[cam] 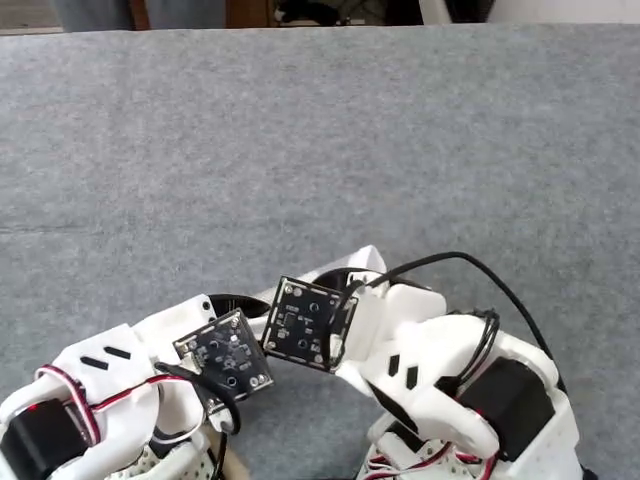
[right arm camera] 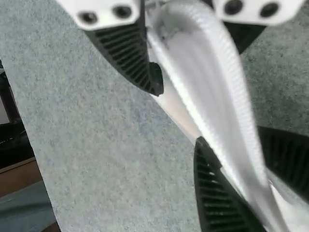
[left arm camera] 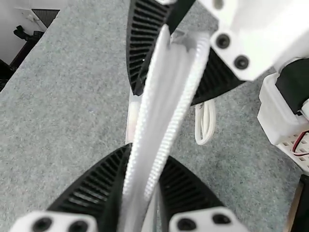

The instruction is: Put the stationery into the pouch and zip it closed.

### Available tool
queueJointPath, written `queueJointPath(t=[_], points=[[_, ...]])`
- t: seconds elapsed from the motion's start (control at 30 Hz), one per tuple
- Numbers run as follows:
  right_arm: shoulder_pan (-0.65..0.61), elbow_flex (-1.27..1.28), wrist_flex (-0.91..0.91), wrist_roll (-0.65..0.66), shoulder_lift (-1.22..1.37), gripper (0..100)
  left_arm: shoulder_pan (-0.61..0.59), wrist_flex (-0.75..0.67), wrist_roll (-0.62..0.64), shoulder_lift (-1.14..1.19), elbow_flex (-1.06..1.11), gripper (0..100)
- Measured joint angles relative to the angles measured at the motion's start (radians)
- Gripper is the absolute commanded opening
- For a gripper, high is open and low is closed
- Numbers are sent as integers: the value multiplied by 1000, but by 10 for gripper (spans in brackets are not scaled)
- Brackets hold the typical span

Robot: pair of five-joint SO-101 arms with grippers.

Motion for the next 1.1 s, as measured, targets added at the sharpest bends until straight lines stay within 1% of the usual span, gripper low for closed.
queueJointPath(t=[0.07,0.13,0.33,0.47,0.63,0.9,1.0,1.1], points=[[-2,0,2,0,0,13,0,-3,0,0,-6,189],[-6,2,5,0,5,13,0,-5,-2,-5,-21,179],[-12,2,8,0,2,13,0,-18,-2,51,-80,102],[-12,2,8,0,2,13,0,-41,-3,92,-110,82],[-12,-2,8,-41,0,13,3,-69,-3,123,-110,83],[-12,-37,8,-43,0,13,35,-69,-3,138,-161,88],[-38,-43,25,-43,0,13,40,-69,-3,140,-161,90],[-49,-46,32,-43,-2,13,44,-69,-3,140,-161,128]])
